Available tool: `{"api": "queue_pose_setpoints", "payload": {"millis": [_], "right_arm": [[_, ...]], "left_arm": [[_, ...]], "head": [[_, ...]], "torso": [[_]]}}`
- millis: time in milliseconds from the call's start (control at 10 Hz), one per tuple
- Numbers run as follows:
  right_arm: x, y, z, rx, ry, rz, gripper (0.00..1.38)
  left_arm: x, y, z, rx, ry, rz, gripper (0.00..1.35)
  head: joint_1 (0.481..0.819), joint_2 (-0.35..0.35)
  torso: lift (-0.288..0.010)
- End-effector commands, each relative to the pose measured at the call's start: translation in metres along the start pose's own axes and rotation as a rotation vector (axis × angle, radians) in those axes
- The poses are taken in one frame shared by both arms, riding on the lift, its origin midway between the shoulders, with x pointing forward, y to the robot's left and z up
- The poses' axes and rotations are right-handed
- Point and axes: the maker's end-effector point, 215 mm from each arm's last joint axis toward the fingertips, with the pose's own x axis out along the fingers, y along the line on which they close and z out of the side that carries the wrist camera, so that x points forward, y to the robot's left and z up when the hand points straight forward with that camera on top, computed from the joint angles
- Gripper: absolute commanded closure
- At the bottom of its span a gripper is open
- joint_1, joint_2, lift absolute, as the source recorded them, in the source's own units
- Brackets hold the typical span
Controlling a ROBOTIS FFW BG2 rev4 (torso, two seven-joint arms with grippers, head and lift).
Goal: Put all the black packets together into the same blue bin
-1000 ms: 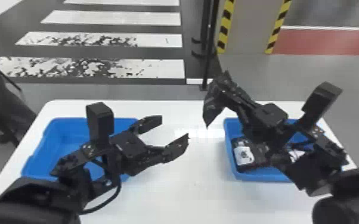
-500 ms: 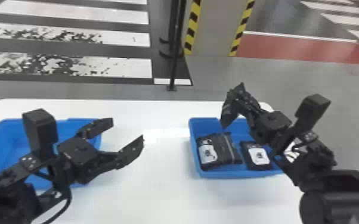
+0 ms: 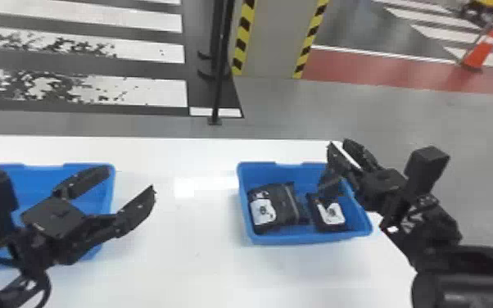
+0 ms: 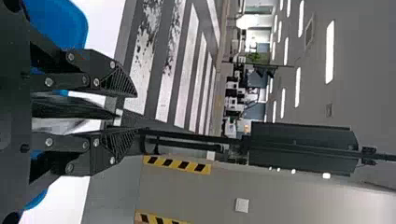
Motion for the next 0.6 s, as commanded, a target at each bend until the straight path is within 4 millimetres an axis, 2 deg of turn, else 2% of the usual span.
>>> {"api": "queue_pose_setpoints", "payload": {"millis": [0, 200, 300, 400, 500], "right_arm": [[-0.009, -0.002, -0.001, -0.011, 0.005, -0.007, 0.09], [-0.032, 0.024, 0.036, -0.027, -0.084, 0.022, 0.15], [-0.049, 0.035, 0.049, -0.021, -0.117, 0.025, 0.16], [-0.066, 0.048, 0.065, -0.025, -0.150, 0.024, 0.16], [-0.081, 0.065, 0.072, 0.004, -0.166, 0.031, 0.16]], "left_arm": [[-0.007, 0.007, 0.006, 0.000, -0.039, 0.032, 0.13], [-0.023, 0.018, 0.022, 0.015, -0.124, 0.129, 0.13], [-0.036, 0.025, 0.031, 0.014, -0.184, 0.188, 0.13], [-0.057, 0.037, 0.042, 0.006, -0.261, 0.278, 0.13], [-0.080, 0.047, 0.047, 0.005, -0.311, 0.376, 0.14]], "head": [[0.695, -0.276], [0.695, -0.267], [0.695, -0.255], [0.695, -0.228], [0.695, -0.200]], "torso": [[-0.110], [-0.110], [-0.110], [-0.110], [-0.110]]}}
